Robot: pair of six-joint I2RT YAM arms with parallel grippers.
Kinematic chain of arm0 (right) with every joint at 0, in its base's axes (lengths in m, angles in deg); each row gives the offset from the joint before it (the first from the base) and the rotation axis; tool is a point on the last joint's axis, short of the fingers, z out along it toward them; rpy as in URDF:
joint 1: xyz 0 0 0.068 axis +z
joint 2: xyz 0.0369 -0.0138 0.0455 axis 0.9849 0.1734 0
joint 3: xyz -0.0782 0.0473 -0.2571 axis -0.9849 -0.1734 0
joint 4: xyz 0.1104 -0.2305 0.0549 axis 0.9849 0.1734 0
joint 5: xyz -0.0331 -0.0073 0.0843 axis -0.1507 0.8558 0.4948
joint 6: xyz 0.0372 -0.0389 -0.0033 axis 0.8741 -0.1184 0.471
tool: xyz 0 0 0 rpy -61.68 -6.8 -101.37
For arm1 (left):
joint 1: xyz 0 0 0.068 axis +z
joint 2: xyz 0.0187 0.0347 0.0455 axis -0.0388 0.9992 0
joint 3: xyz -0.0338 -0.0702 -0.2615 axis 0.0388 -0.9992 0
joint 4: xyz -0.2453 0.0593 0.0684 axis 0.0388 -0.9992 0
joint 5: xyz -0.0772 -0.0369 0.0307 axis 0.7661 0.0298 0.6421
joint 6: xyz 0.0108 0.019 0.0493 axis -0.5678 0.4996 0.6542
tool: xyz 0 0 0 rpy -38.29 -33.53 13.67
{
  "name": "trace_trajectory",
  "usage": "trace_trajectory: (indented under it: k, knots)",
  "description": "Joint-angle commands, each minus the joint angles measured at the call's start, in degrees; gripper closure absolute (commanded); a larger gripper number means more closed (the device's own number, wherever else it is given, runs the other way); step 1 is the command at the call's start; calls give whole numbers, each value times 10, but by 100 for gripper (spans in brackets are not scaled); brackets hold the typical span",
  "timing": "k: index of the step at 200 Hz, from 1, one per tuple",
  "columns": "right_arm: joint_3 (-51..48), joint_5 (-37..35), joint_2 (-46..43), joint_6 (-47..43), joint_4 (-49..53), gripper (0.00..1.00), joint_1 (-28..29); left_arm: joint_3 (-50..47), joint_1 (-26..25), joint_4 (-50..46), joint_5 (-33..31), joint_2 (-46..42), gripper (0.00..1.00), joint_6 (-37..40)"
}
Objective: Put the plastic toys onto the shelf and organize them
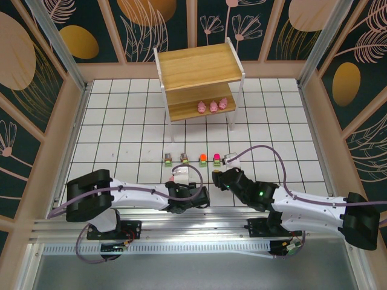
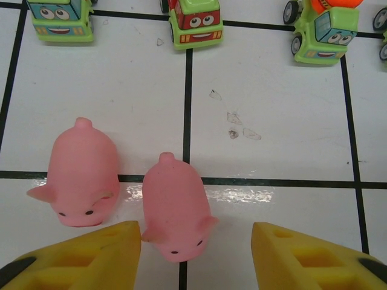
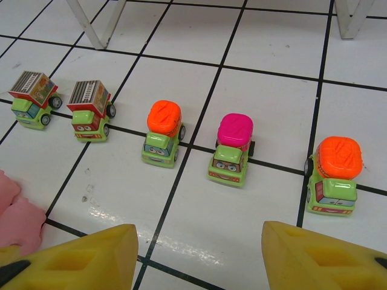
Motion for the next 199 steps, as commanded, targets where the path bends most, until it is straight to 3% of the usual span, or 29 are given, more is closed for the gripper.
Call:
trace_trajectory:
  k: [1,199]
  knots:
    - [-1,2,-8,5,1,43,4,6,-2,-21,-18,13,49,-20]
    - [-1,6,-4,2,-4,43,4,20,24,3,-29,57,54,-18]
